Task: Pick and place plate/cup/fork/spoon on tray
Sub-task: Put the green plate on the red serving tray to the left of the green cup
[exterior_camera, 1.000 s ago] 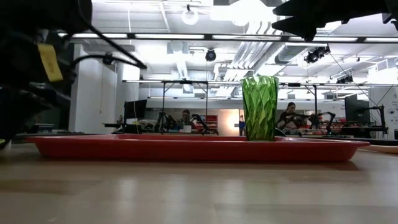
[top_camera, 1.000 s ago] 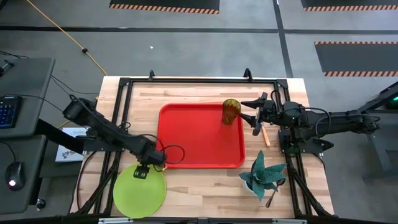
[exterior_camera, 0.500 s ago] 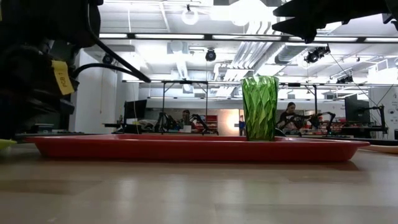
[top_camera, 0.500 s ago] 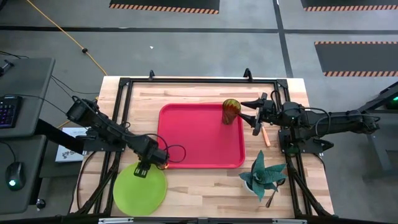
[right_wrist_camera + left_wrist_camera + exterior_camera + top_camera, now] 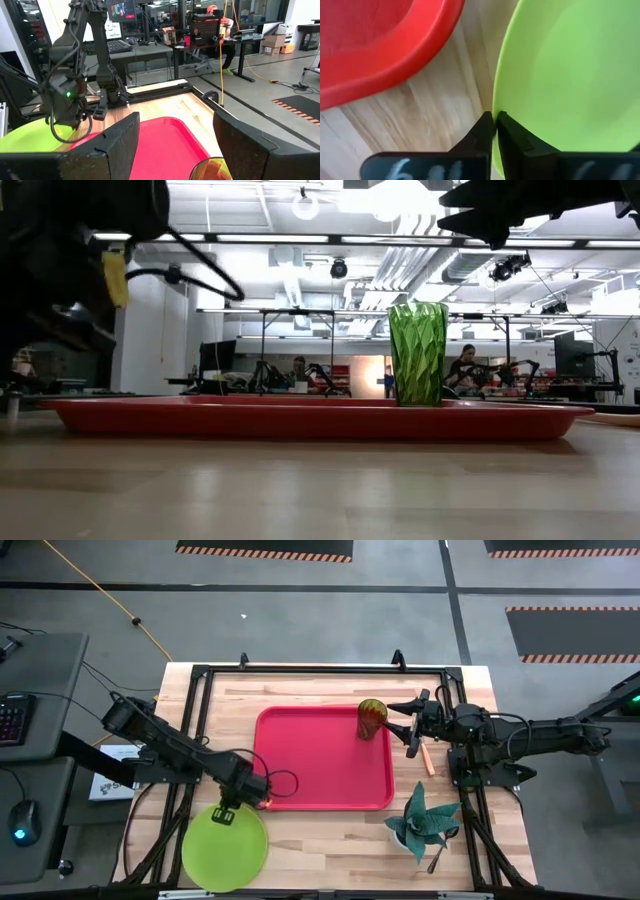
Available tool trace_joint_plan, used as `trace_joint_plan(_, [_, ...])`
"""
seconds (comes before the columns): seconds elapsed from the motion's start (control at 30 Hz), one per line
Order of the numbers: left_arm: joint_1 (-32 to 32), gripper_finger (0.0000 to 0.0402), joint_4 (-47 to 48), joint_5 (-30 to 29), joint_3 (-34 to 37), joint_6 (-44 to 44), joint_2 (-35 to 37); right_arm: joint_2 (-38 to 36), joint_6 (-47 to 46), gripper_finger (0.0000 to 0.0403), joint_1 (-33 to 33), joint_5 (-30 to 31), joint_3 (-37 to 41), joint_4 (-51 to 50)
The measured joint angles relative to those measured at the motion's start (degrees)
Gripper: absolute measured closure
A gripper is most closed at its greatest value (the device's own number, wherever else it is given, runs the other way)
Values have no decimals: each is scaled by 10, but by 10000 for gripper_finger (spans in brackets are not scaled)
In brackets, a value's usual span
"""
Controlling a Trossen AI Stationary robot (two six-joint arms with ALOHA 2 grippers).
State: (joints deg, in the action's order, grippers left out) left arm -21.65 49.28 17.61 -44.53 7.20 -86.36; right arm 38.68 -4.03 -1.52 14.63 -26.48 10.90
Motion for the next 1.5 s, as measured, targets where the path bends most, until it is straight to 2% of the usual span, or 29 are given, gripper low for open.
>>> trace_joint_plan(0.27, [24, 401, 24, 40, -28, -7, 84, 0, 0, 158, 0, 2, 0, -5])
trace_joint_plan(0.47, [47, 401, 21, 33, -51, 18, 135, 0, 1, 158, 0, 2, 0, -5])
trace_joint_plan(0.77, [52, 401, 11, 3, -56, 12, 151, 0, 0, 158, 0, 2, 0, -5])
trace_joint_plan(1.07, [61, 401, -29, 1, -56, 17, 151, 0, -6, 158, 0, 2, 0, -5])
trace_joint_plan(1.2, [101, 401, -88, 0, -57, 43, 151, 0, -6, 158, 0, 2, 0, -5])
trace_joint_plan(1.5, [209, 401, -93, 43, -128, 0, 150, 0, -7, 158, 0, 2, 0, -14])
